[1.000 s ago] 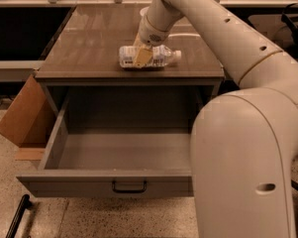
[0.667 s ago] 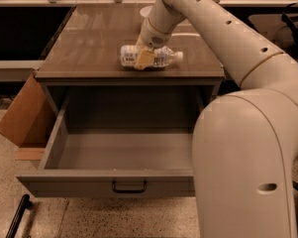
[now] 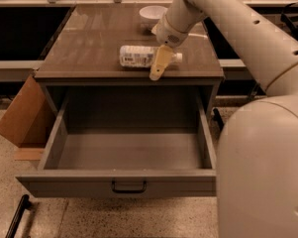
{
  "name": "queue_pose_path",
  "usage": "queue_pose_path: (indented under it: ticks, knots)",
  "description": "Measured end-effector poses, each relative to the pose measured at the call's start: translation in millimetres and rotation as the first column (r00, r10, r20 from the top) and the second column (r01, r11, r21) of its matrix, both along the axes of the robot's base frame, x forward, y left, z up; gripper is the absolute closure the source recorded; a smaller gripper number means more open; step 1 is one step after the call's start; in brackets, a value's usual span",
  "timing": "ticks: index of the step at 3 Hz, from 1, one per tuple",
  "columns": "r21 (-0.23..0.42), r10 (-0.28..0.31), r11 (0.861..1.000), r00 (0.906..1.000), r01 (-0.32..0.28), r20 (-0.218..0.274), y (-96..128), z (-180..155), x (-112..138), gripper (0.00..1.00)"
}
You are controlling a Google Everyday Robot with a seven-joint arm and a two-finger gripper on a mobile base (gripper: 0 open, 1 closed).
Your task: Pick blue plastic bottle from top drawer and place on counter
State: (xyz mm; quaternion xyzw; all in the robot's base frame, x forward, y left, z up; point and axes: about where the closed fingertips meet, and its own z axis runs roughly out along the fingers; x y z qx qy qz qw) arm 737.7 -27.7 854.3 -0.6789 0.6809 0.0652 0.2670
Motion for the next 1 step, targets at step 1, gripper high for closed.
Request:
queue_pose_path:
  ticks: [1]
  knots:
    - [0.017,-0.033,0.999,0.9991,0.032,0.028,-26.7,22.6,-12.5,0.00]
